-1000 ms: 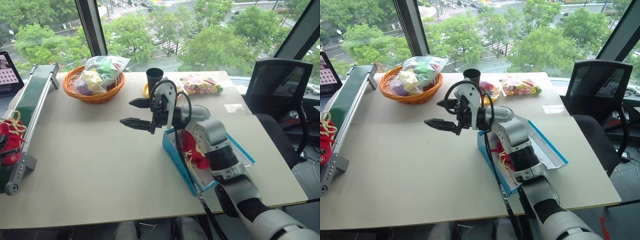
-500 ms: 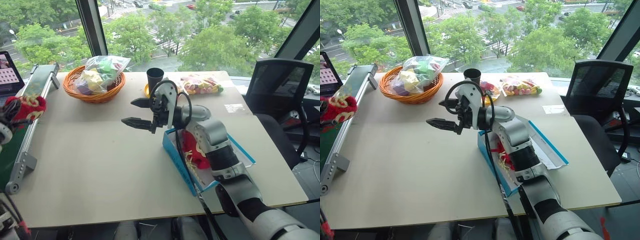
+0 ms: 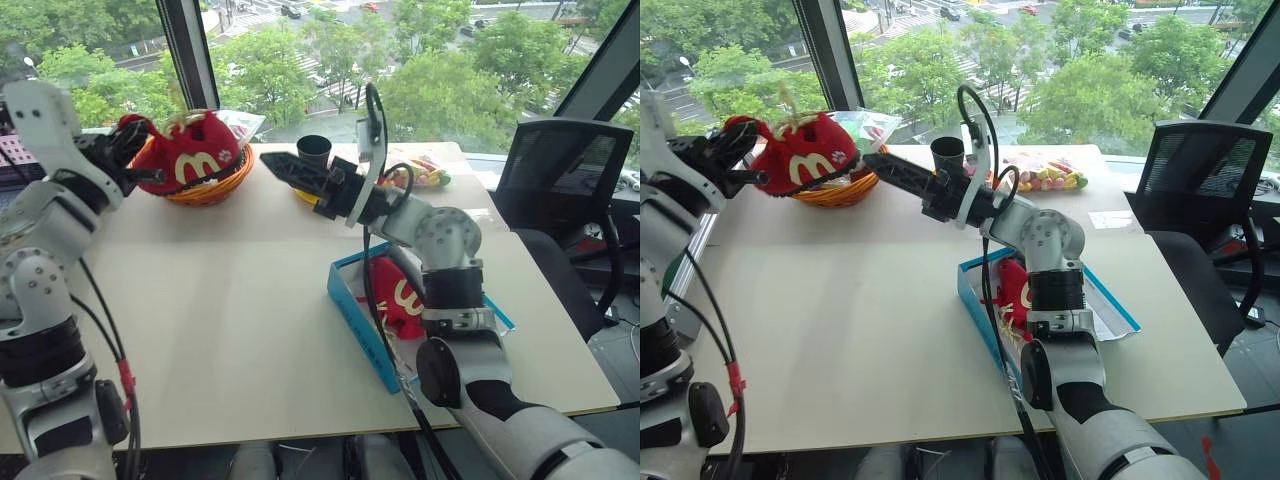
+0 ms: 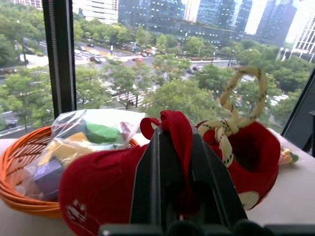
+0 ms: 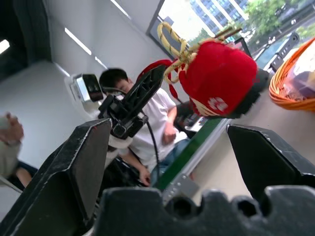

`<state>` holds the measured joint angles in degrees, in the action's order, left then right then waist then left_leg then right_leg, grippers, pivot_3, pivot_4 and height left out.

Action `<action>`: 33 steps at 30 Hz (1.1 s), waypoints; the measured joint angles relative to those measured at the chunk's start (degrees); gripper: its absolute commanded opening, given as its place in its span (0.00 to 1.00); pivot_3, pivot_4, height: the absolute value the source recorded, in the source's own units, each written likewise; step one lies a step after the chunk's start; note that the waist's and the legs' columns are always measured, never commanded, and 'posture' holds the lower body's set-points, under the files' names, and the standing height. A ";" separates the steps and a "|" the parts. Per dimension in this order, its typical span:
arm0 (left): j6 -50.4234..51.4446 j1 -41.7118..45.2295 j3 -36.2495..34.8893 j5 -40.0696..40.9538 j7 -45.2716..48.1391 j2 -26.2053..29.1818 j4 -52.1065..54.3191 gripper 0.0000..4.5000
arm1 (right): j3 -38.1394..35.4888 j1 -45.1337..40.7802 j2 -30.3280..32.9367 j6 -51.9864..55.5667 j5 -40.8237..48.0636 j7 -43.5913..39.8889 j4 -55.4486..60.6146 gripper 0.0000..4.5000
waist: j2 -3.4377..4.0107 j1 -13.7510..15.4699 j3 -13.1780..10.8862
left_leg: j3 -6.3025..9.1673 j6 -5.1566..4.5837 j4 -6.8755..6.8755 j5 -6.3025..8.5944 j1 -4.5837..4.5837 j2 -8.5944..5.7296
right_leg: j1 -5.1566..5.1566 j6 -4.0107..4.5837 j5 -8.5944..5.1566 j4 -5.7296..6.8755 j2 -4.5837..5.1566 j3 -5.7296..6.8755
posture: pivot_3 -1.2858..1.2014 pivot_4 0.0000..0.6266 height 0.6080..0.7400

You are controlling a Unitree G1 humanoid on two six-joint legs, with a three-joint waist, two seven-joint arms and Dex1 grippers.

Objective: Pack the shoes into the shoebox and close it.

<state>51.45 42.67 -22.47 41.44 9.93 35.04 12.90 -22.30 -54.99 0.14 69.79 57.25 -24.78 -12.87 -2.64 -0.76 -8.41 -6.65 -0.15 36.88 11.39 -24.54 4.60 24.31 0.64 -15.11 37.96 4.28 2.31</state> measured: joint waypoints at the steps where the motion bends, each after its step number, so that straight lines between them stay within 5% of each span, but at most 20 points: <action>1: 0.16 0.50 0.28 0.45 -0.20 -0.63 0.14 0.01 | -0.65 1.03 -0.34 1.38 1.08 1.41 0.86 1.00 | 0.00 0.00 0.00 | 0.00 0.03 0.03 -0.03 -0.05 -0.02 | 0.03 0.00 0.00 0.01 0.02 0.00 | 0.52 0.24 0.97; 13: 2.60 3.92 1.56 2.86 -1.66 -3.58 1.96 0.01 | -2.66 4.17 -3.25 4.11 11.65 14.77 6.96 1.00 | 0.03 -0.07 -0.01 | 0.05 -0.04 0.05 -0.02 -0.05 -0.04 | 0.02 -0.02 0.00 0.01 -0.06 -0.01 | 0.52 0.24 0.97; 33: 6.37 6.65 4.60 7.80 -6.77 -10.79 6.81 0.01 | 0.53 6.44 -3.60 1.14 18.61 20.44 8.29 1.00 | 0.03 -0.01 -0.02 | 0.14 -0.04 0.05 -0.03 -0.09 -0.06 | 0.00 -0.03 -0.01 -0.01 -0.05 -0.01 | 0.52 0.24 0.97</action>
<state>57.82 49.32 -17.87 49.24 3.16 24.25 19.71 -21.76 -48.56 -3.46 70.93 75.86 -4.34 -4.58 -2.61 -0.77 -8.43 -6.51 -0.20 36.93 11.36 -24.63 4.54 24.31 0.62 -15.12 37.95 4.23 2.30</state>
